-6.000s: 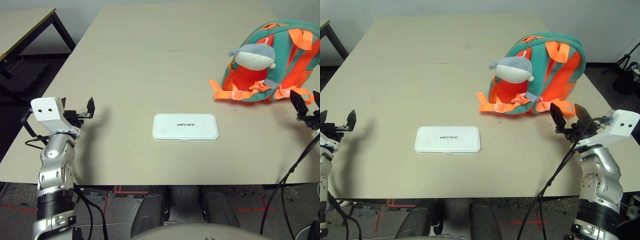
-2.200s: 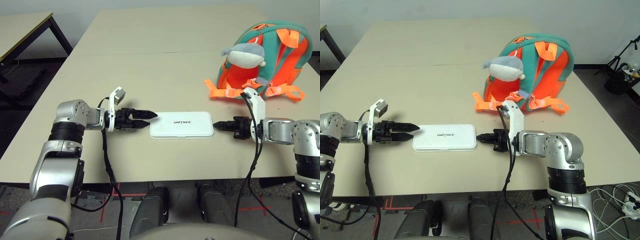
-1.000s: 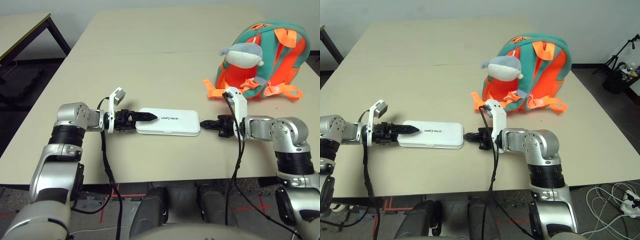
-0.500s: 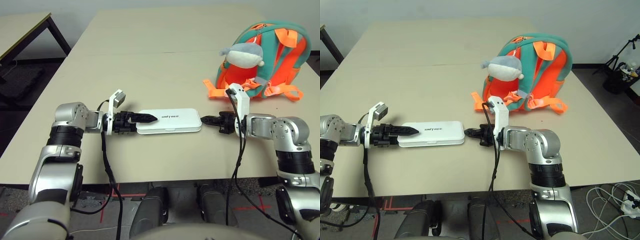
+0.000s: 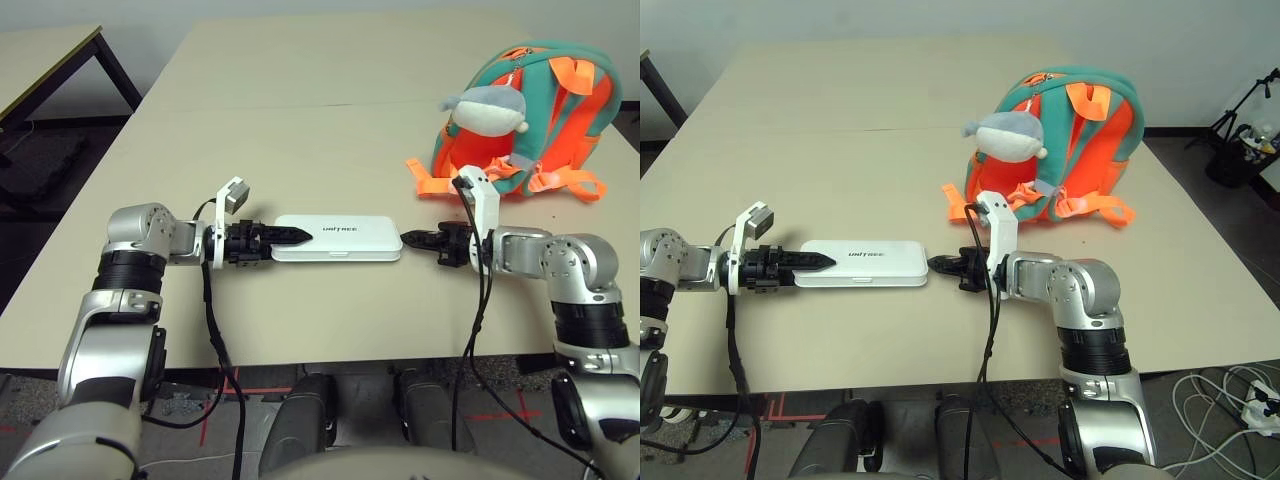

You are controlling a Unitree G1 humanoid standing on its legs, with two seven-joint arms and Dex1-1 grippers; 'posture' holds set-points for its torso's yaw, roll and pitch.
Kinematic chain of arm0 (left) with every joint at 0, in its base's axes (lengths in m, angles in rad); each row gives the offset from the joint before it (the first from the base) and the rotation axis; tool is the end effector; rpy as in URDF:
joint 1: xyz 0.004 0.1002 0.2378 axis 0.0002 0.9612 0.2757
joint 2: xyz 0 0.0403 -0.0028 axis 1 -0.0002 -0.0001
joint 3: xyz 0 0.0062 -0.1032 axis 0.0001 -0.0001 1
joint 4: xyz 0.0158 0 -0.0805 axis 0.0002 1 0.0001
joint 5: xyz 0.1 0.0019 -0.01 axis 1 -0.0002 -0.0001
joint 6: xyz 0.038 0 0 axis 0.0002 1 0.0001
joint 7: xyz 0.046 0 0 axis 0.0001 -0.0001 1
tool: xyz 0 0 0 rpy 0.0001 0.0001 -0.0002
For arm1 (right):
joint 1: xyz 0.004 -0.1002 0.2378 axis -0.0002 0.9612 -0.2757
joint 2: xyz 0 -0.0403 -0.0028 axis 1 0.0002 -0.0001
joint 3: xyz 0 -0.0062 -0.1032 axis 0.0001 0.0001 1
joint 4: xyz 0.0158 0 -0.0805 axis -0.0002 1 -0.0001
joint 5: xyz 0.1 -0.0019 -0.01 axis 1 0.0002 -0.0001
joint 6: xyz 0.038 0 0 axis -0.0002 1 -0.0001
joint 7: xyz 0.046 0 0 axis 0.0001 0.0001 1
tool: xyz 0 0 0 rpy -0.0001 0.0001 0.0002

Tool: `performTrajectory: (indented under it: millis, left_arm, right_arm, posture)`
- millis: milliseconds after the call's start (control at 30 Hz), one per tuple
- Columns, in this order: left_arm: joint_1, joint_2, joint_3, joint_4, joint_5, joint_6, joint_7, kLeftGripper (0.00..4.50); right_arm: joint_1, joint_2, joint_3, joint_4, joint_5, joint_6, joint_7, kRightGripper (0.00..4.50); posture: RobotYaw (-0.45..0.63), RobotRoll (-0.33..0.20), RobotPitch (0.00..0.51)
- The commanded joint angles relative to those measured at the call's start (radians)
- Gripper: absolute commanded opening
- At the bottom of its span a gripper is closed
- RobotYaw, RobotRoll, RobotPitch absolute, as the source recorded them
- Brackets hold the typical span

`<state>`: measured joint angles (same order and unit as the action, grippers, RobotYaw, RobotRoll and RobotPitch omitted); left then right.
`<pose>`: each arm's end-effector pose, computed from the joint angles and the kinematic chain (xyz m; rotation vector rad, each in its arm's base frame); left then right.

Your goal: Put the pencil case into the backpack and zip it.

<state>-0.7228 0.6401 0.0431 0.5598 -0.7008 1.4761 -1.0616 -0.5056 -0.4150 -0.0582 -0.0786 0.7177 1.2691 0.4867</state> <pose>0.2863 0.2636 0.1304 -0.8352 0.9664 -0.9204 0.2646 -0.1864 0.1415 0.2946 0.6616 0.8134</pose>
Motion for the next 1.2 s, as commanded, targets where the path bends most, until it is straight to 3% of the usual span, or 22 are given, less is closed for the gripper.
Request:
performTrajectory:
  millis: [33, 200, 233, 267, 500, 667, 933, 1200]
  left_arm:
    - [0.014, -0.010, -0.012, -0.003, 0.018, -0.009, 0.025, 1.40]
    - [0.021, -0.012, 0.011, -0.074, -0.002, -0.050, 0.024, 1.39]
    - [0.020, -0.008, 0.019, -0.095, -0.013, -0.046, 0.020, 1.39]
    - [0.020, -0.002, 0.028, -0.124, -0.023, -0.047, 0.016, 1.39]
    - [0.018, 0.072, 0.094, -0.337, -0.103, -0.026, -0.002, 1.38]
    - [-0.003, 0.129, 0.132, -0.474, -0.149, -0.059, -0.008, 1.38]
    - [-0.028, 0.158, 0.145, -0.519, -0.180, -0.101, -0.004, 1.38]
    - [-0.005, 0.152, 0.133, -0.523, -0.181, -0.148, -0.004, 1.38]
  right_arm:
    - [0.013, -0.001, 0.014, -0.015, -0.011, -0.013, 0.011, 0.00]
    - [0.050, -0.016, -0.004, -0.044, -0.029, -0.077, 0.026, 0.00]
    - [0.062, -0.019, -0.022, -0.053, -0.026, -0.084, 0.022, 0.45]
    - [0.078, -0.023, -0.043, -0.066, -0.023, -0.093, 0.017, 0.60]
    - [0.201, -0.088, -0.200, -0.206, -0.035, -0.260, 0.004, 2.81]
    - [0.276, -0.137, -0.292, -0.295, -0.125, -0.452, -0.036, 4.44]
    - [0.331, -0.147, -0.312, -0.403, -0.218, -0.568, -0.127, 4.50]
    - [0.269, -0.140, -0.295, -0.299, -0.288, -0.629, -0.165, 4.50]
  posture:
    - [-0.08, 0.000, 0.106]
    - [-0.07, 0.000, 0.107]
    - [-0.07, 0.000, 0.106]
    - [-0.07, 0.000, 0.107]
    - [-0.07, 0.000, 0.117]
    - [-0.06, 0.000, 0.122]
    - [-0.07, 0.000, 0.132]
    - [-0.05, 0.000, 0.134]
